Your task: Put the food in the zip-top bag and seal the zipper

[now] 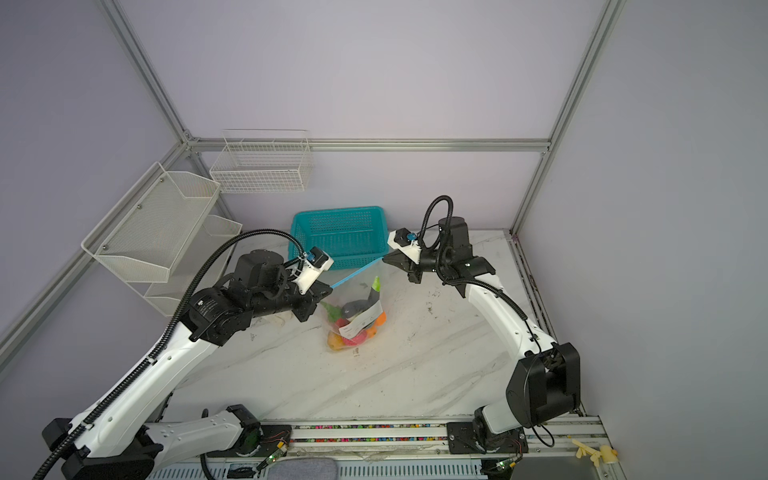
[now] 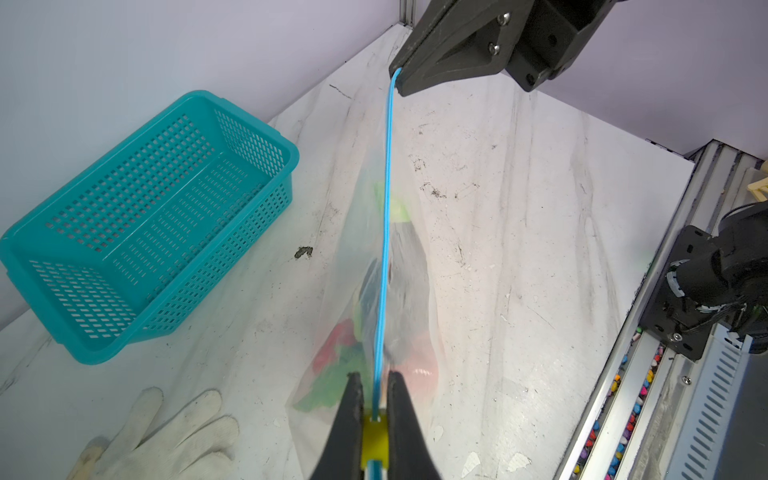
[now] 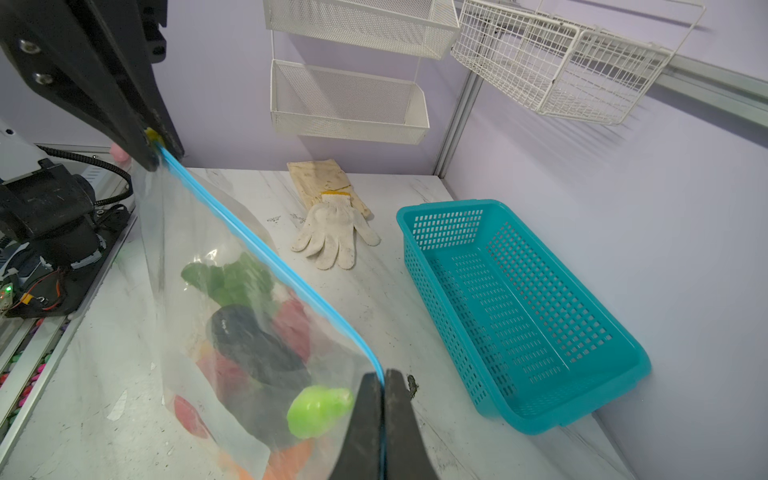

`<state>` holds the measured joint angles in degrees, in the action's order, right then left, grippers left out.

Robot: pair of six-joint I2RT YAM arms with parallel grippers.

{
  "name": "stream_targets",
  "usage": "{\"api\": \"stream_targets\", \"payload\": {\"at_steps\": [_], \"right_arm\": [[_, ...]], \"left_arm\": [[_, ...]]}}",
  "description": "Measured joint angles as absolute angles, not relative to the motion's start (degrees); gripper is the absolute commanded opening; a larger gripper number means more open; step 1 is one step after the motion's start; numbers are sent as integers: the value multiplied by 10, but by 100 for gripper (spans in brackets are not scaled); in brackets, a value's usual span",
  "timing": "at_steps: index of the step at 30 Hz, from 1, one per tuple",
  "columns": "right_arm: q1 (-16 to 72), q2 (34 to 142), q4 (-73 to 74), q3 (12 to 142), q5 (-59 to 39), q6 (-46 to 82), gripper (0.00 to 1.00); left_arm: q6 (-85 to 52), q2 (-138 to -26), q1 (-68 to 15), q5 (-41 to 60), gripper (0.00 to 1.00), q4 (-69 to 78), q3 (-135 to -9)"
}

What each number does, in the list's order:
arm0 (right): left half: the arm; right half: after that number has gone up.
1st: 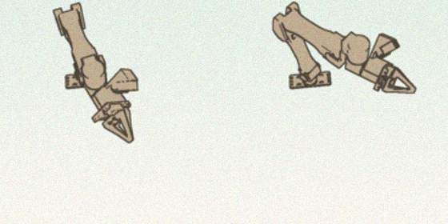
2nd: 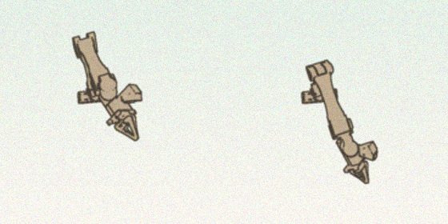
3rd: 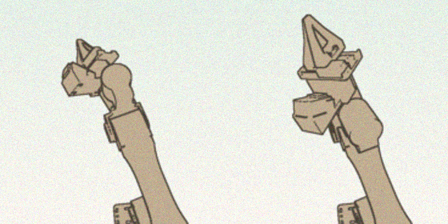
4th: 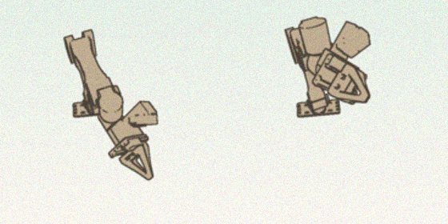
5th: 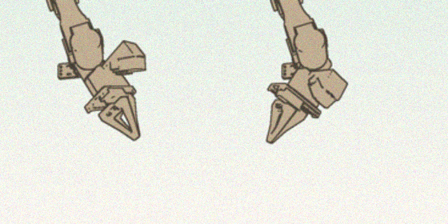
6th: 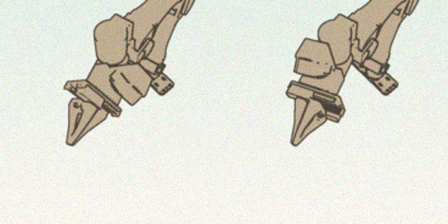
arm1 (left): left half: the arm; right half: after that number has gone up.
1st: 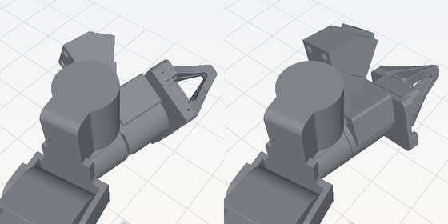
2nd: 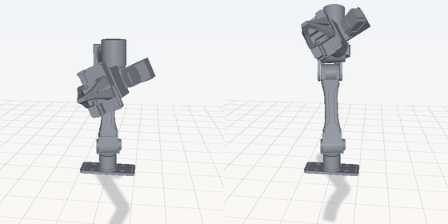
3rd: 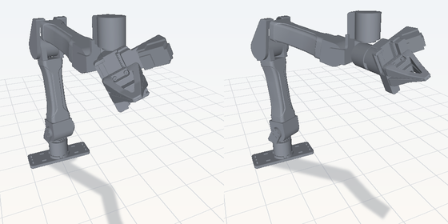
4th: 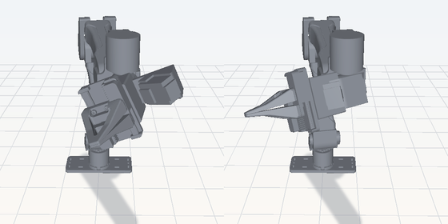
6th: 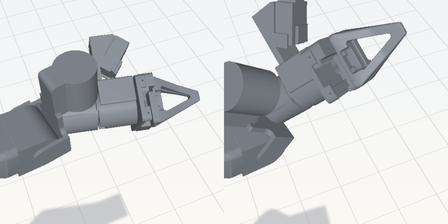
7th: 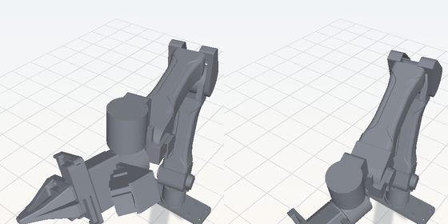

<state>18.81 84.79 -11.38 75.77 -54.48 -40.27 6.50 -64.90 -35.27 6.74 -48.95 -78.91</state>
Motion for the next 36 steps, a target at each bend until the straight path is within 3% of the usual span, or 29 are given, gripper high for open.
{"api": "stream_targets", "payload": {"at_steps": [36], "right_arm": [[192,860,-114,758,-533,-394,0]], "left_arm": [[60,-607,-353,39,8,-550,-789]]}}
